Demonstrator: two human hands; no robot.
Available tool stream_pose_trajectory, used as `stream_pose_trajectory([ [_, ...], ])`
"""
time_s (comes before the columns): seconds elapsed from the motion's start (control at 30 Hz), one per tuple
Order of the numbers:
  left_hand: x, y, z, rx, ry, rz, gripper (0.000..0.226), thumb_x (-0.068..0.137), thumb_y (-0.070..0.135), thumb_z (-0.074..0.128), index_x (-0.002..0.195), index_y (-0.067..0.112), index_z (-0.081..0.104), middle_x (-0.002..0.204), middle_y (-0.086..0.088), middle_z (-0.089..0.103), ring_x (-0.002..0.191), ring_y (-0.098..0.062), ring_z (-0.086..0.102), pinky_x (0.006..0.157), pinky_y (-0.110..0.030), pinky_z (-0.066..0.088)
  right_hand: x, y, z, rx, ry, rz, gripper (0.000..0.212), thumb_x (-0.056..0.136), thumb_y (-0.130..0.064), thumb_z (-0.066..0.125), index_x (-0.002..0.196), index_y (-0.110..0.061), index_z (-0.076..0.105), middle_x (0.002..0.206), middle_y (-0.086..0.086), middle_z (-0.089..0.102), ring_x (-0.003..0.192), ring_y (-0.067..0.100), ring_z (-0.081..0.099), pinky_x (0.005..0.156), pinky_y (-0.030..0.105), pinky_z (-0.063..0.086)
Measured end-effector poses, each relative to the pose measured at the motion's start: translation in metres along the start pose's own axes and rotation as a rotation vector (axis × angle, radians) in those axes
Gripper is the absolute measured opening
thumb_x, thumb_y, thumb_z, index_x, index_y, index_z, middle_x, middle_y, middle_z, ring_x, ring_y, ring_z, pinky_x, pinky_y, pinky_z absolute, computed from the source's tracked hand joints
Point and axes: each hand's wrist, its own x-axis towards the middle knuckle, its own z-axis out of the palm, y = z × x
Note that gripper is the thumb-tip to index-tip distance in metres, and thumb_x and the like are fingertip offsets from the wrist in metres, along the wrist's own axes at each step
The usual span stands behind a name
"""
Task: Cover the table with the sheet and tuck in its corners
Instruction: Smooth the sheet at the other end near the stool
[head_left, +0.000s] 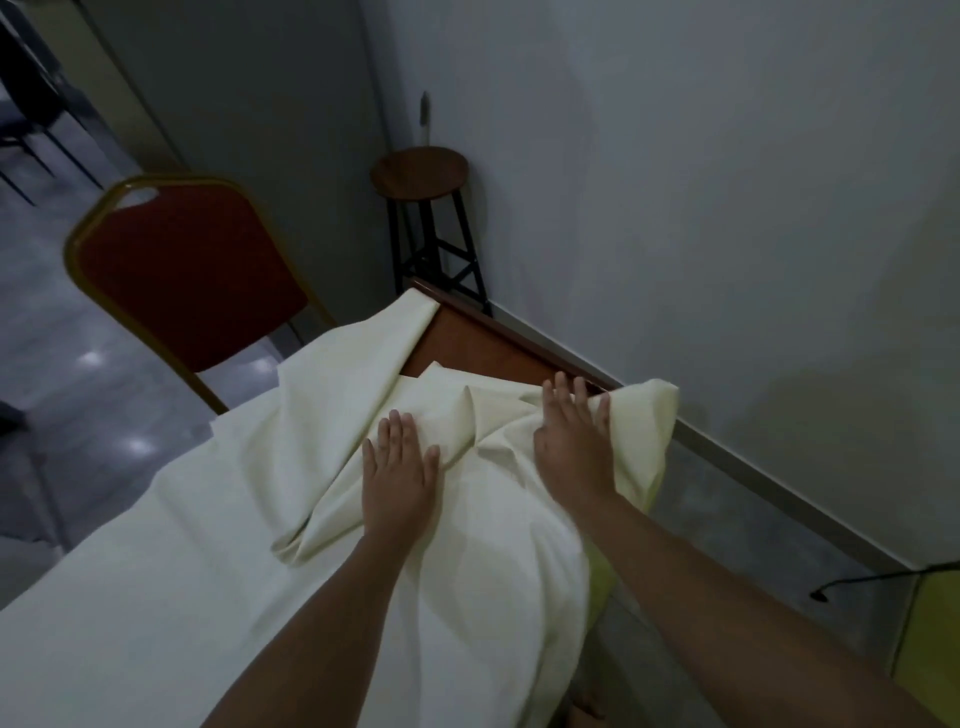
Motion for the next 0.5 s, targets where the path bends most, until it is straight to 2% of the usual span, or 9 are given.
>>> stream_pose_trajectory([
  [0.1,0.007,-0.013,-0.012,0.015,0.038,-0.043,0.080,0.086,0.054,-0.011,0.152,0.010,0.001,0.161,-0.009,-0.001,0.148,-0.020,-0.006,0.117,-0.039,-0.012,0.000,-0.036,0.006,0.003,0.011,-0.102,0.061,0.090,-0.030,0.019,0.144,-0.006,0.034,0.153,0.012,0.030,0.143,0.031,0.022,0.114,0.054,0.010],
  [0.2,0.015,-0.033,-0.016,0.060,0.006,-0.057,0.081,0.086,0.054,-0.013,0.152,0.010,0.000,0.161,-0.009,-0.002,0.148,-0.020,-0.007,0.117,-0.041,-0.012,0.003,-0.056,0.019,-0.014,-0.036,-0.122,0.063,0.093,-0.037,0.014,0.146,-0.009,0.030,0.155,0.010,0.027,0.145,0.028,0.017,0.115,0.053,0.008],
  [0.3,0.020,-0.048,-0.010,0.064,-0.107,-0.059,0.068,0.097,0.051,-0.001,0.152,0.011,-0.002,0.161,-0.008,-0.006,0.148,-0.019,-0.010,0.119,-0.043,-0.010,0.008,-0.060,0.037,-0.045,-0.083,-0.132,0.059,0.097,-0.037,0.034,0.148,-0.008,0.026,0.156,0.010,0.024,0.145,0.028,0.016,0.115,0.054,0.005],
  [0.33,0.022,-0.050,-0.008,0.031,-0.147,-0.069,0.065,0.099,0.049,0.004,0.152,0.012,-0.003,0.161,-0.007,-0.007,0.148,-0.018,-0.011,0.119,-0.043,-0.009,0.009,-0.060,0.041,-0.057,-0.094,-0.130,0.060,0.097,-0.038,0.035,0.147,-0.008,0.026,0.156,0.011,0.025,0.145,0.028,0.017,0.115,0.054,0.004],
  [0.43,0.035,-0.051,-0.006,-0.021,-0.172,-0.067,0.064,0.100,0.047,0.009,0.152,0.013,-0.003,0.161,-0.006,-0.009,0.148,-0.017,-0.012,0.119,-0.041,-0.009,0.019,-0.058,0.044,-0.069,-0.092,-0.125,0.065,0.094,-0.046,0.019,0.145,-0.008,0.032,0.153,0.011,0.031,0.143,0.028,0.023,0.114,0.055,0.006],
  [0.5,0.052,-0.051,-0.008,-0.019,-0.177,-0.057,0.064,0.100,0.047,0.008,0.152,0.013,-0.004,0.160,-0.006,-0.010,0.147,-0.017,-0.013,0.120,-0.042,-0.009,0.032,-0.057,0.042,-0.052,-0.080,-0.134,0.069,0.094,-0.049,0.011,0.145,-0.008,0.031,0.154,0.011,0.030,0.144,0.028,0.020,0.114,0.054,0.003],
])
